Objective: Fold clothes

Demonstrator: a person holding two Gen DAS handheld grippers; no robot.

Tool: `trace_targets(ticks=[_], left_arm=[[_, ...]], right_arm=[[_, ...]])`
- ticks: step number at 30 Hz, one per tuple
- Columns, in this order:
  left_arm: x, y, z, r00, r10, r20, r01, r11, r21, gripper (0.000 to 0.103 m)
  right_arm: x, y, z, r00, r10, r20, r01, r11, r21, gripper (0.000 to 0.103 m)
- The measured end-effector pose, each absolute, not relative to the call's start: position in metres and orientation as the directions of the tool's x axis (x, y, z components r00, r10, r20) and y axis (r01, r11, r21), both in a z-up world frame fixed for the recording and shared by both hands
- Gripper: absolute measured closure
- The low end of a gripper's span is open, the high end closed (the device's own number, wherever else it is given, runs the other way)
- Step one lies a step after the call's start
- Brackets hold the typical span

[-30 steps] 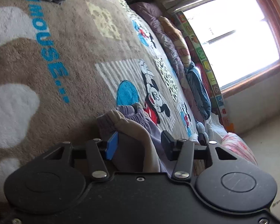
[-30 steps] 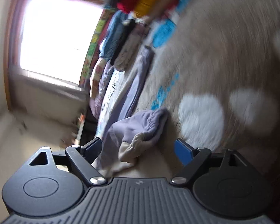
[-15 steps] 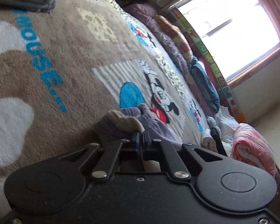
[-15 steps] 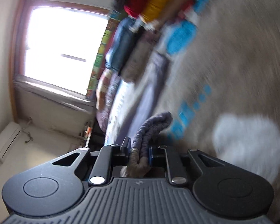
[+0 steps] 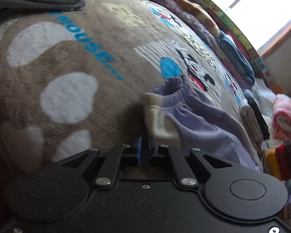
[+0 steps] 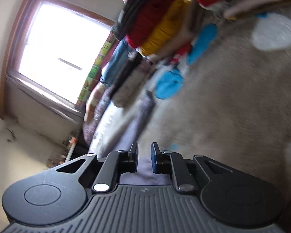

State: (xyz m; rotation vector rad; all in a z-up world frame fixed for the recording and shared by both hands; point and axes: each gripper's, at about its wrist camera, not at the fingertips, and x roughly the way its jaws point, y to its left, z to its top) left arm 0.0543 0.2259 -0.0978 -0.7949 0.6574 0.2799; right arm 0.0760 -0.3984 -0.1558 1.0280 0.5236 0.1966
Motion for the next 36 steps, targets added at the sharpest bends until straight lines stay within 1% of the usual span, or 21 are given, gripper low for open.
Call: trace_targets(ticks=[1,2,3,5,10,11,12,14,16,18,19,20,21,22,23,24,25,26,27,28,36], left_arm=[[0.053,0.227,-0.096,0.777,0.001,-0.629,-0.465,0.675,-0.573,0.079],[0.053,0.228,-0.095,0.786,0.010,-0.618,-0.462,0.673,-0.577,0.060],[0.052,0.229,-0.093,0.795,0.019,-0.606,-0.460,0.671,-0.582,0.055],[0.050,0.231,-0.090,0.812,0.037,-0.583,-0.455,0.667,-0.591,0.055],[0.068,0.226,-0.109,0.814,-0.015,-0.581,-0.429,0.660,-0.617,0.055],[0.072,0.224,-0.111,0.809,-0.008,-0.588,-0.430,0.673,-0.601,0.072],[0.076,0.222,-0.114,0.804,-0.002,-0.595,-0.432,0.687,-0.585,0.101],[0.077,0.219,-0.108,0.804,0.017,-0.594,-0.435,0.698,-0.569,0.101],[0.069,0.217,-0.098,0.826,0.040,-0.562,-0.419,0.711,-0.564,0.101],[0.067,0.215,-0.095,0.823,0.036,-0.566,-0.413,0.722,-0.555,0.101],[0.070,0.213,-0.099,0.802,0.044,-0.595,-0.428,0.738,-0.522,0.101],[0.074,0.211,-0.104,0.776,0.057,-0.628,-0.444,0.756,-0.481,0.100],[0.078,0.209,-0.109,0.749,0.070,-0.659,-0.459,0.772,-0.440,0.095],[0.079,0.208,-0.108,0.743,0.074,-0.665,-0.461,0.777,-0.429,0.094],[0.080,0.207,-0.107,0.742,0.075,-0.666,-0.461,0.779,-0.425,0.090],[0.078,0.209,-0.103,0.747,0.086,-0.660,-0.466,0.776,-0.425,0.070],[0.076,0.210,-0.097,0.752,0.119,-0.648,-0.476,0.778,-0.410,0.059],[0.073,0.211,-0.090,0.757,0.156,-0.634,-0.488,0.780,-0.391,0.052],[0.071,0.212,-0.084,0.768,0.169,-0.618,-0.487,0.782,-0.390,0.052],[0.069,0.213,-0.079,0.779,0.177,-0.602,-0.482,0.783,-0.393,0.052],[0.099,0.214,-0.048,0.829,0.118,-0.546,-0.404,0.803,-0.438,0.052]], right_arm=[[0.075,-0.397,-0.159,0.856,0.392,-0.337,0.098,0.518,0.850,0.081],[0.076,-0.395,-0.158,0.853,0.400,-0.336,0.091,0.519,0.850,0.070],[0.075,-0.391,-0.155,0.852,0.408,-0.327,0.072,0.528,0.846,0.048],[0.079,-0.383,-0.148,0.850,0.414,-0.325,0.039,0.566,0.823,0.022],[0.094,-0.363,-0.149,0.831,0.388,-0.399,0.033,0.681,0.731,0.024],[0.096,-0.359,-0.149,0.830,0.381,-0.408,0.025,0.705,0.709,0.033],[0.100,-0.355,-0.149,0.823,0.385,-0.417,0.009,0.726,0.688,0.052],[0.104,-0.348,-0.154,0.798,0.410,-0.442,-0.008,0.740,0.673,0.081],[0.099,-0.347,-0.152,0.804,0.406,-0.434,-0.018,0.746,0.665,0.081],[0.088,-0.354,-0.142,0.838,0.381,-0.390,-0.017,0.733,0.680,0.082],[0.083,-0.359,-0.137,0.852,0.367,-0.374,-0.011,0.727,0.687,0.082],[0.081,-0.362,-0.135,0.854,0.355,-0.381,-0.001,0.733,0.681,0.082],[0.084,-0.362,-0.138,0.841,0.347,-0.416,0.016,0.752,0.659,0.082],[0.087,-0.361,-0.143,0.823,0.339,-0.456,0.040,0.766,0.642,0.081],[0.090,-0.361,-0.148,0.808,0.332,-0.486,0.066,0.769,0.636,0.081],[0.092,-0.362,-0.149,0.803,0.327,-0.498,0.078,0.770,0.633,0.077],[0.092,-0.362,-0.146,0.809,0.325,-0.491,0.077,0.768,0.636,0.074],[0.090,-0.364,-0.143,0.820,0.314,-0.478,0.076,0.768,0.635,0.062],[0.086,-0.365,-0.139,0.837,0.295,-0.461,0.076,0.771,0.632,0.048],[0.083,-0.368,-0.137,0.851,0.282,-0.444,0.077,0.768,0.635,0.044],[0.115,-0.371,-0.124,0.873,0.306,-0.380,0.022,0.753,0.657,0.044]])
